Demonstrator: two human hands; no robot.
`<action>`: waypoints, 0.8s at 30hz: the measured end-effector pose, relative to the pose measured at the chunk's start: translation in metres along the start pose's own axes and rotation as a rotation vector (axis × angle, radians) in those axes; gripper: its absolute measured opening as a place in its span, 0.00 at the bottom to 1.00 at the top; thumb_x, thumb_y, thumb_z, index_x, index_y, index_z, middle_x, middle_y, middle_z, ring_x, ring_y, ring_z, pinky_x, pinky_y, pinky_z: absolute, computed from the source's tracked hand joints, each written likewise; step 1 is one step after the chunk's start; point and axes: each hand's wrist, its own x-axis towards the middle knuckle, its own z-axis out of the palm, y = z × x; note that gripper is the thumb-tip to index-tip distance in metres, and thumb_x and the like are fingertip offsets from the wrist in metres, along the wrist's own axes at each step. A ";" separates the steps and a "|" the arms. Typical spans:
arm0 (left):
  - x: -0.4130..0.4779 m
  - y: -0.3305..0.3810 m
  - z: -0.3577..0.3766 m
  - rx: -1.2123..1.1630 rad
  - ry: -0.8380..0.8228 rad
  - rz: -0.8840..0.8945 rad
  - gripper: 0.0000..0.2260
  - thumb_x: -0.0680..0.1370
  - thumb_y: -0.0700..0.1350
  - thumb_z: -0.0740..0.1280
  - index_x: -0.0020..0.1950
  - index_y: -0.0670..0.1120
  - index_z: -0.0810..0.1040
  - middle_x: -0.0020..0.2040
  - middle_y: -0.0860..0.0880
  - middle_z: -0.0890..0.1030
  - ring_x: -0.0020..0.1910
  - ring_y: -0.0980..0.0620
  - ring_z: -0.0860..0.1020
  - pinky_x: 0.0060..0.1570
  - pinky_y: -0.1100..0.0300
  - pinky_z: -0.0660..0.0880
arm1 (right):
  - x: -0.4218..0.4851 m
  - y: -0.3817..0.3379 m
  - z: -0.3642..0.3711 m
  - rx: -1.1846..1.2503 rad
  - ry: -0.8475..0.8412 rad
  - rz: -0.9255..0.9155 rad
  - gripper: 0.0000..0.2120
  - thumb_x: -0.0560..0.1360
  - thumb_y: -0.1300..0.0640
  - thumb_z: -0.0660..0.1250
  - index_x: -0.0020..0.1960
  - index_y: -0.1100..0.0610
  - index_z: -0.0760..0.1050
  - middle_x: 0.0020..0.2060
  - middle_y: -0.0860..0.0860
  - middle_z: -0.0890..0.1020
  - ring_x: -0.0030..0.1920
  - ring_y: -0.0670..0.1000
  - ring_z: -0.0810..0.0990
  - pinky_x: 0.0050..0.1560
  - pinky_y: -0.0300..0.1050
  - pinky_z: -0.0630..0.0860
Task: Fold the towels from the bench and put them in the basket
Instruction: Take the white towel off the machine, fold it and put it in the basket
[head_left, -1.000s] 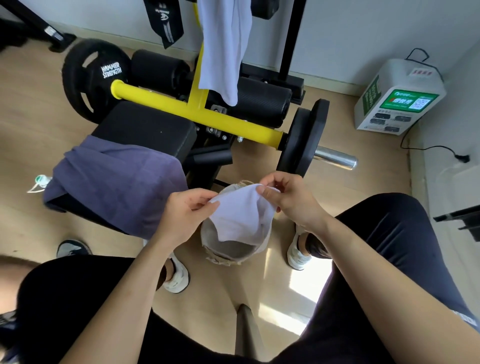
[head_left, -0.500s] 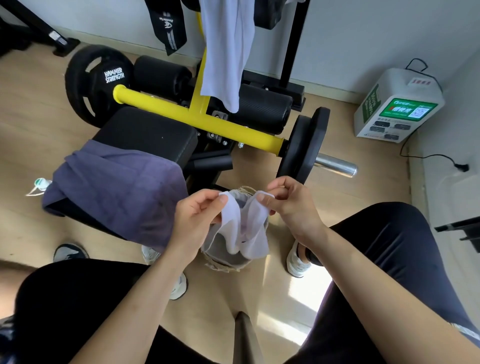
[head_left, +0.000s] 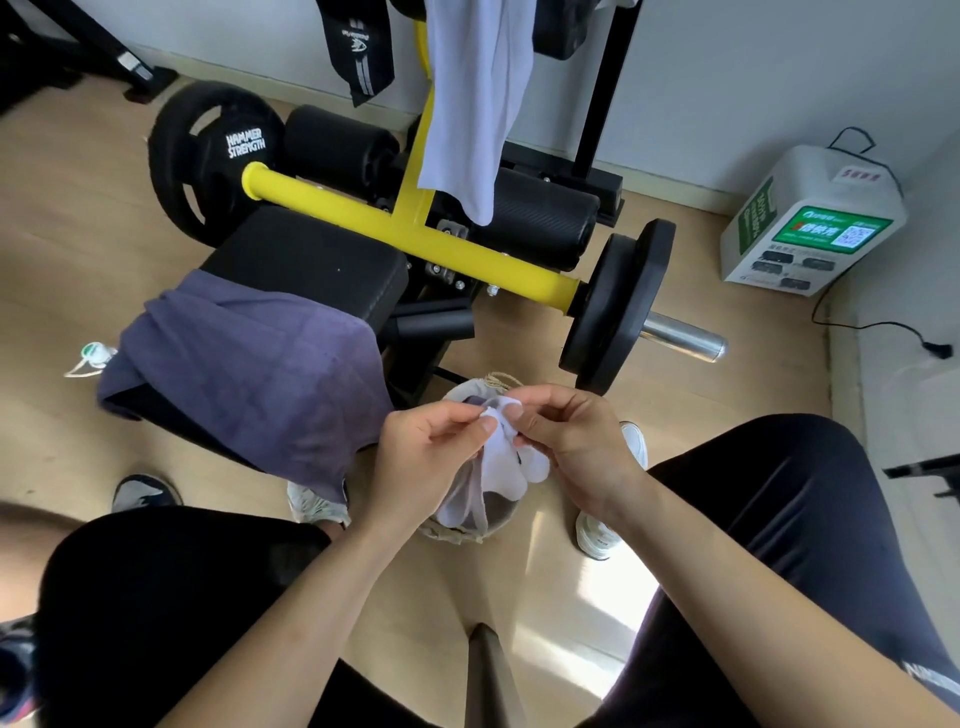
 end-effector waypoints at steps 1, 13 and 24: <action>0.000 0.000 0.000 0.010 0.007 0.012 0.10 0.76 0.37 0.74 0.46 0.54 0.86 0.41 0.55 0.88 0.43 0.55 0.86 0.47 0.61 0.81 | 0.000 0.000 0.001 -0.014 0.007 -0.011 0.09 0.76 0.65 0.70 0.54 0.69 0.81 0.47 0.72 0.81 0.46 0.61 0.81 0.53 0.56 0.79; -0.008 0.014 -0.002 -0.086 -0.170 -0.018 0.10 0.74 0.51 0.67 0.48 0.62 0.88 0.45 0.47 0.89 0.50 0.49 0.87 0.59 0.48 0.81 | -0.004 0.002 0.003 -0.508 0.028 -0.288 0.09 0.69 0.64 0.79 0.48 0.58 0.85 0.43 0.51 0.85 0.40 0.47 0.81 0.44 0.44 0.80; 0.012 -0.016 -0.023 0.320 -0.038 0.261 0.10 0.73 0.44 0.71 0.52 0.48 0.87 0.44 0.53 0.87 0.44 0.52 0.85 0.45 0.50 0.82 | 0.000 -0.007 -0.008 -0.549 -0.017 -0.269 0.05 0.76 0.66 0.70 0.47 0.58 0.84 0.42 0.50 0.86 0.42 0.50 0.83 0.46 0.42 0.79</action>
